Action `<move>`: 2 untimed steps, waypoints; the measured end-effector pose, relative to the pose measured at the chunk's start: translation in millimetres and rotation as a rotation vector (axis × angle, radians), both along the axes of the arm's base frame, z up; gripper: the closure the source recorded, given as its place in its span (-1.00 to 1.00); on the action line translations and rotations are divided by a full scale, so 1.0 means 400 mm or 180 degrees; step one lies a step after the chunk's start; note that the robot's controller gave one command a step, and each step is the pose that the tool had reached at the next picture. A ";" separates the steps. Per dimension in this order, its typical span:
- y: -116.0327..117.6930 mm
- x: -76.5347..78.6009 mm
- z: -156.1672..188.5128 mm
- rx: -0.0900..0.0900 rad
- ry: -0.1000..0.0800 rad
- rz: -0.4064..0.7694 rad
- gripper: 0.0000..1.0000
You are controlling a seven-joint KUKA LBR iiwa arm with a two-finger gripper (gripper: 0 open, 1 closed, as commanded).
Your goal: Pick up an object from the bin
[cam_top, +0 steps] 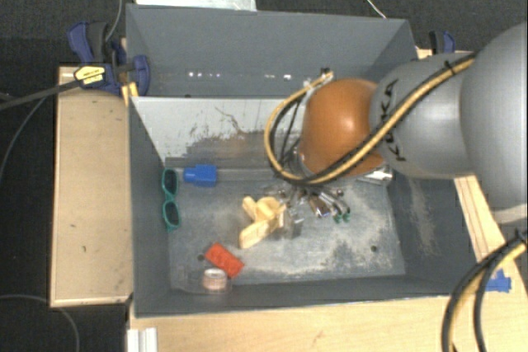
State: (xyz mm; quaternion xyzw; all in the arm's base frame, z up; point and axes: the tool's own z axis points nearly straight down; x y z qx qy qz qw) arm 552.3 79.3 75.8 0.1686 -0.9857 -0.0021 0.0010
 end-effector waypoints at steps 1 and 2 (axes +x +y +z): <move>-0.024 -0.005 0.000 0.0033 -0.0015 -0.0096 1.00; 0.038 0.041 -0.002 -0.0011 0.0000 -0.0187 1.00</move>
Offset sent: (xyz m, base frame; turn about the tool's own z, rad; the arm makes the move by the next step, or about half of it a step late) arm 0.0138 0.0164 -0.0058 0.0596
